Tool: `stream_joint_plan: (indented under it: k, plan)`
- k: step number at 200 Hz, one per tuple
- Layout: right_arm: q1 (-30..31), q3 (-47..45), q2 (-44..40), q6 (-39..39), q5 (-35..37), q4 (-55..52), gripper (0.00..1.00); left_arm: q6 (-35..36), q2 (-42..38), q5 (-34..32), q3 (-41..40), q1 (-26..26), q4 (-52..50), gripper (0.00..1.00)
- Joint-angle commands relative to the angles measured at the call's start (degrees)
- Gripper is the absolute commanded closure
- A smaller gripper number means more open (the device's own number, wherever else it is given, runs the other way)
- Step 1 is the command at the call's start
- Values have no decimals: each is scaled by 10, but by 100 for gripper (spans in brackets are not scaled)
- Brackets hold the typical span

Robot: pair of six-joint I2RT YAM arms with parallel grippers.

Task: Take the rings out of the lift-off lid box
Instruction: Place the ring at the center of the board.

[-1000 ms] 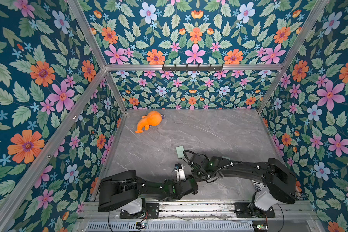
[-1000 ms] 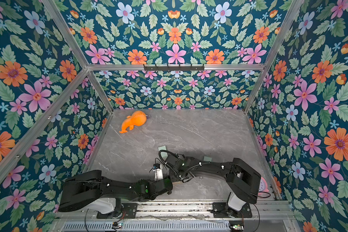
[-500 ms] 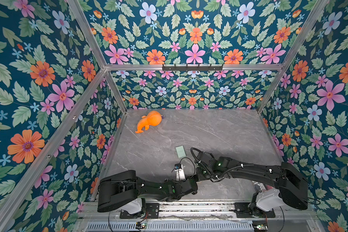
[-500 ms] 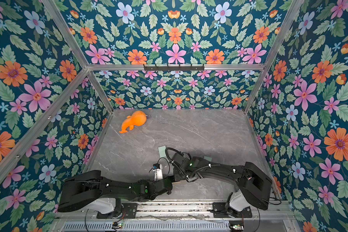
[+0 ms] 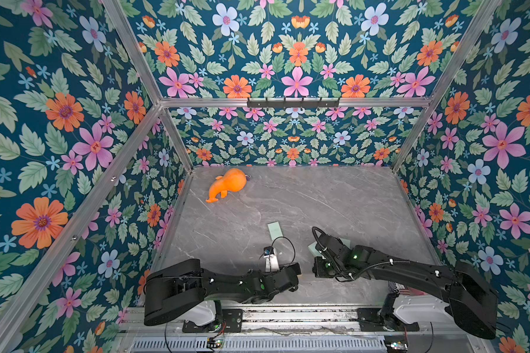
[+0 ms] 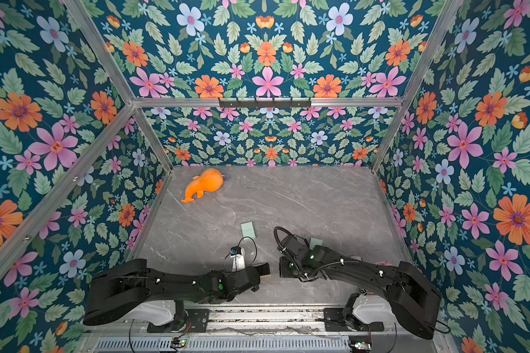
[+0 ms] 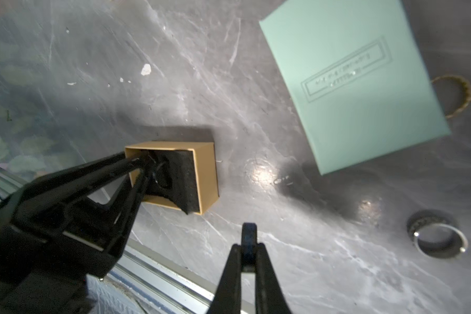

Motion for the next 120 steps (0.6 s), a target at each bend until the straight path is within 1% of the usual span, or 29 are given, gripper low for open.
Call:
stream_joint_plan:
  k: [1,46,120]
  plan:
    - [-5,-11,0,17,-9,27,90,42,2,21,3,12,-48,71]
    - [-8,-18,28,20,-17,44,90,111,21,35,30,25,-44,68]
    - [-15,-24,52,21,-10,51,88,173,41,60,48,34,-26,65]
